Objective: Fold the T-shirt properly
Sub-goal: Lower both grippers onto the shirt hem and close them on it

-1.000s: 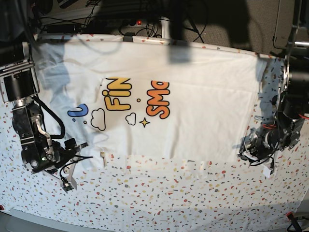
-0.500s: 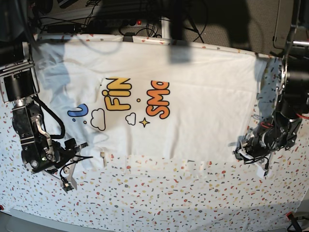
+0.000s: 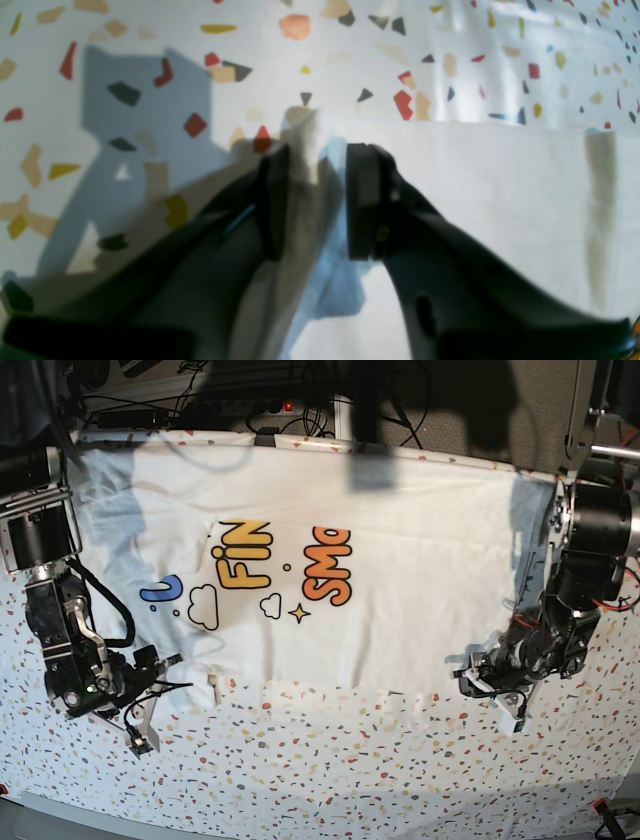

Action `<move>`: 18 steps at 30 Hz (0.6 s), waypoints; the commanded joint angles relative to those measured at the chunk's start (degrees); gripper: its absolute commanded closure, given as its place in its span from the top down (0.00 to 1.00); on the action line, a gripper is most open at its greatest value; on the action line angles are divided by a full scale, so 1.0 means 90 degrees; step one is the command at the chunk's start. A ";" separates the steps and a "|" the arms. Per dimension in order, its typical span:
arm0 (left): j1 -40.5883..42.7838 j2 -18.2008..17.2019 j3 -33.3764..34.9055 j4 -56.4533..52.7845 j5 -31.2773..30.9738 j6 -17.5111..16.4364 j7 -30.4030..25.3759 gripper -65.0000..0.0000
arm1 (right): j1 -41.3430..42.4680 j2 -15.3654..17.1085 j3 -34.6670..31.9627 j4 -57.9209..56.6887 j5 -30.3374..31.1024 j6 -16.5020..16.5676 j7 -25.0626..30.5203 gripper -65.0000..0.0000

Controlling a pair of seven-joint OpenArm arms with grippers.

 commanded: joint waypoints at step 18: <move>-0.0211 -0.0039 -0.0017 0.0087 -0.0007 -0.0024 -0.0338 0.00 | 0.0311 0.0107 0.0058 -0.0141 -0.1642 -0.0277 0.0843 0.43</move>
